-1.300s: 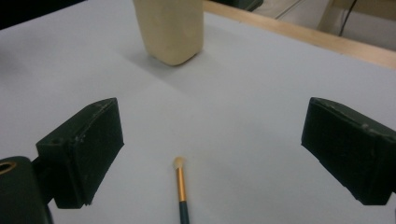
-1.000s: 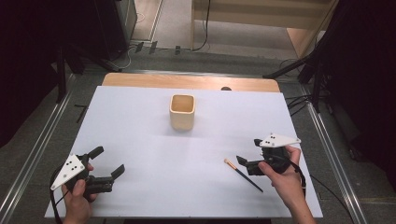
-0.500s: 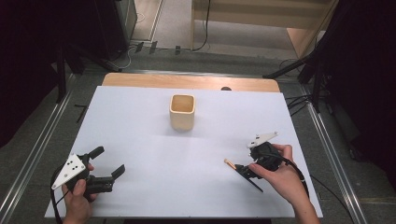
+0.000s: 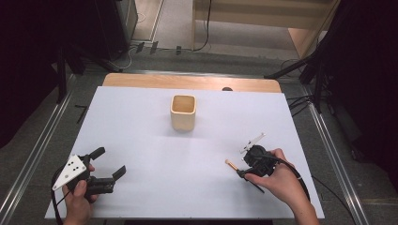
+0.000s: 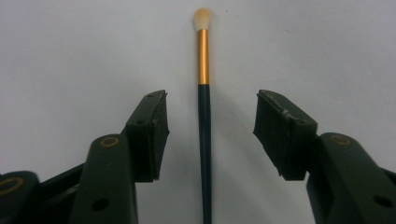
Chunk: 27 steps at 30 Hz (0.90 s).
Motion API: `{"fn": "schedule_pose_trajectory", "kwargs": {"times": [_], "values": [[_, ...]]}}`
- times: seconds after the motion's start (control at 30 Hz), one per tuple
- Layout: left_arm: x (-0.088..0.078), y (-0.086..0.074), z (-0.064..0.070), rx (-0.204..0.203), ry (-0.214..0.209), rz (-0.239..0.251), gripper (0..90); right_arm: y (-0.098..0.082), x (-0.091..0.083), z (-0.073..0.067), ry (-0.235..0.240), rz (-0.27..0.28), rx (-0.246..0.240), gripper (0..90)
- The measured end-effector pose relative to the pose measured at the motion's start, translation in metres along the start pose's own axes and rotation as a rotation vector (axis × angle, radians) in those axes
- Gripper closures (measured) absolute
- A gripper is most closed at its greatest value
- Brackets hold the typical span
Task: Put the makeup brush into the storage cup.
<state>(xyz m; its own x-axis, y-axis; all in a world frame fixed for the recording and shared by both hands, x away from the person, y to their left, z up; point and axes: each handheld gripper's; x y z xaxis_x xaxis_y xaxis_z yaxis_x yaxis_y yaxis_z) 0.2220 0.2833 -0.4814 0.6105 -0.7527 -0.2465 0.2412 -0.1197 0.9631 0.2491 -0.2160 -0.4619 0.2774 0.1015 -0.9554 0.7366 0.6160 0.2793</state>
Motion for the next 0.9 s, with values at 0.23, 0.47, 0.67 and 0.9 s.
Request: {"fn": "schedule_pose_trajectory", "kwargs": {"times": [0.23,0.47,0.67,0.9], "values": [[0.001,0.000,0.002,0.015,0.001,-0.011,0.0,0.001,0.002,-0.002,0.017,-0.072,-0.045,61.1],[0.002,0.000,0.003,0.020,-0.004,-0.014,0.0,0.003,0.009,-0.005,-0.011,-0.131,-0.043,69.5],[0.002,0.000,0.003,0.028,-0.003,-0.022,0.0,0.004,0.015,-0.009,-0.032,-0.168,-0.051,73.9],[0.002,0.000,0.004,0.026,-0.005,-0.022,0.0,0.005,0.022,-0.011,-0.040,-0.204,-0.068,83.5]]}}
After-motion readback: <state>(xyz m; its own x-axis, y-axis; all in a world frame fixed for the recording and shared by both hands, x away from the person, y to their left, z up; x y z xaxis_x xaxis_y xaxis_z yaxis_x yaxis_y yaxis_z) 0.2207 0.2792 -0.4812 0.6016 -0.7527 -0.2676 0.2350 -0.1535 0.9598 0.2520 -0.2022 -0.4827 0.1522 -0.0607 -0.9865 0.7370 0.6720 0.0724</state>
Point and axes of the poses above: each handheld gripper's, and its own axes: x roughly forward along the jaws, y roughly out of its top, z roughly to its right, and after that the axes turned 8 degrees about -y, right-handed
